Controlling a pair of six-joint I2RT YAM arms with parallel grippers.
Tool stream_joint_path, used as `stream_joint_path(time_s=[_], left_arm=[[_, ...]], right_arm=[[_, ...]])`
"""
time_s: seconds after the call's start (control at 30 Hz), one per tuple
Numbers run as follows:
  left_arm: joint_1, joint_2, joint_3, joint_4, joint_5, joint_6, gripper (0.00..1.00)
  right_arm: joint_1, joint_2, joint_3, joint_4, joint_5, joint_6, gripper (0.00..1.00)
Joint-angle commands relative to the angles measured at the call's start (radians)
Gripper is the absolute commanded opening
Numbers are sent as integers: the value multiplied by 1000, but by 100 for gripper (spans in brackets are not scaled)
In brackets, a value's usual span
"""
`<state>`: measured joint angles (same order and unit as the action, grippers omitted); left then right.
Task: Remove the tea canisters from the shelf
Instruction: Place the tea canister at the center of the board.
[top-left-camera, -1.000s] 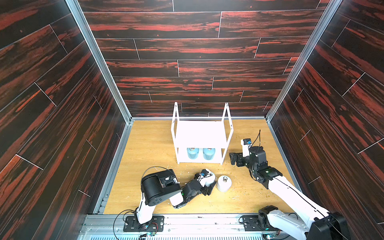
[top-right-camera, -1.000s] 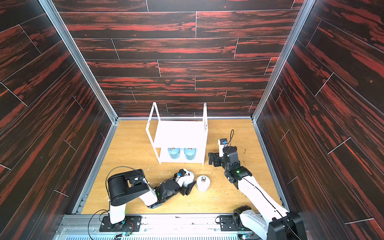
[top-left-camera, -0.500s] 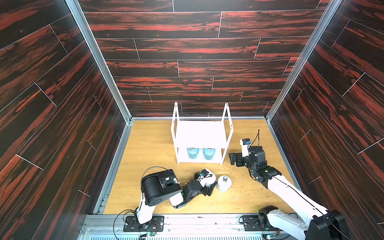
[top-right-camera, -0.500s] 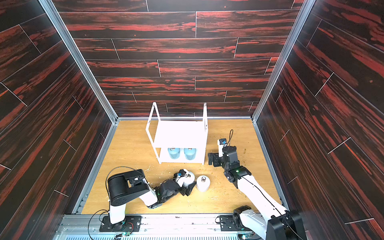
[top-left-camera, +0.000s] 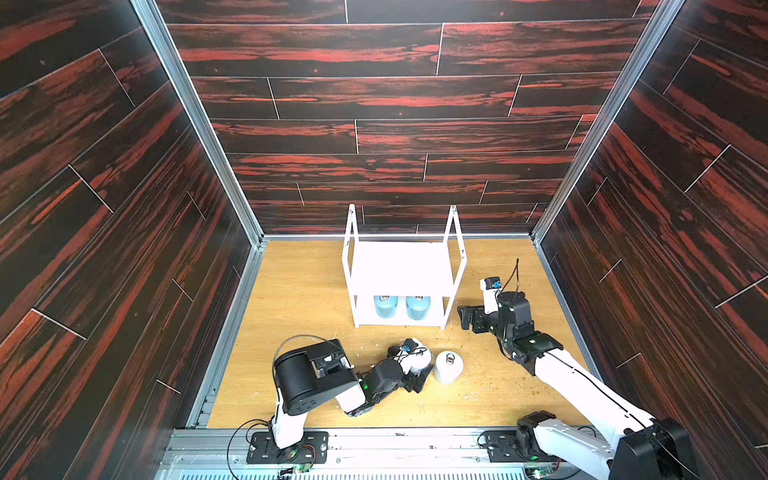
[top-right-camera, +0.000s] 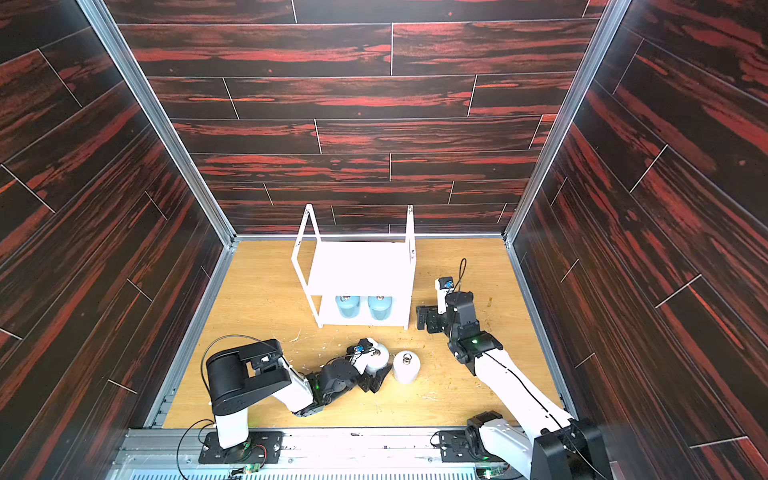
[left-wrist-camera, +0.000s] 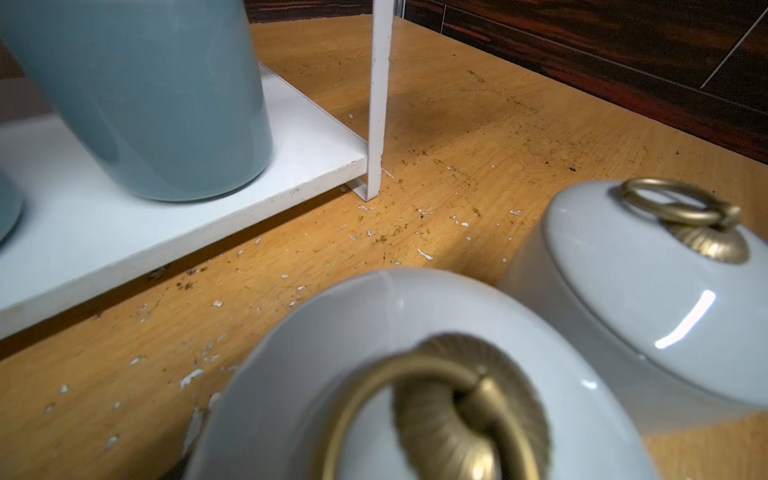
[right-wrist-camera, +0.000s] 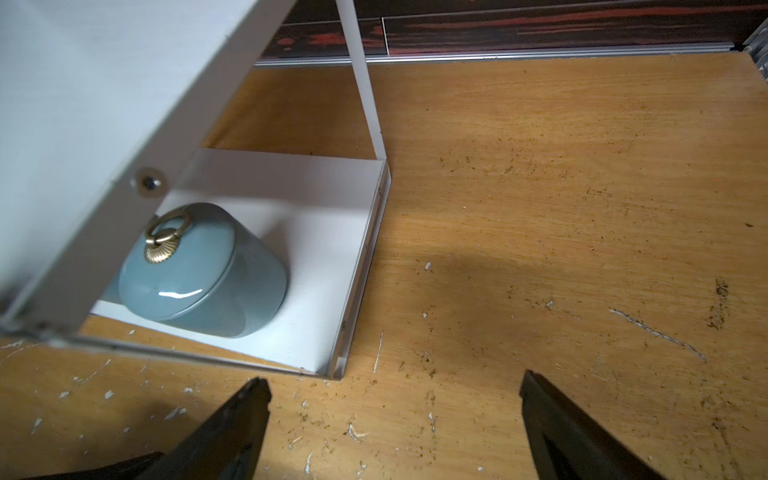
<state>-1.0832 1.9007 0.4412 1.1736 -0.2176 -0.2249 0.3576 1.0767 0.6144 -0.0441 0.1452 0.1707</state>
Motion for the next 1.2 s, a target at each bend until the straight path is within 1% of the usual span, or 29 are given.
stream_joint_path(time_s=[0.0, 0.4, 0.53, 0.57, 0.67, 0.97, 1.17], left_arm=[[-7, -52, -7, -43, -2, 7, 93], [-13, -117, -10, -132, 34, 6, 94], [-14, -144, -12, -190, 23, 10, 94], [-14, -175, -13, -204, 18, 13, 95], [-13, -202, -10, -241, 9, 19, 95], [-13, -237, 4, -292, 19, 18, 96], [-14, -287, 22, -360, 30, 36, 96]], right_arm=[[-6, 3, 24, 12, -9, -9, 98], [-8, 6, 13, 18, -15, -5, 98], [-10, 4, 12, 16, -16, -6, 98], [-10, 4, 13, 16, -16, -6, 98], [-11, 6, 11, 19, -18, -6, 98], [-14, 9, 11, 21, -22, -6, 98], [-16, 9, 12, 23, -22, -8, 98]])
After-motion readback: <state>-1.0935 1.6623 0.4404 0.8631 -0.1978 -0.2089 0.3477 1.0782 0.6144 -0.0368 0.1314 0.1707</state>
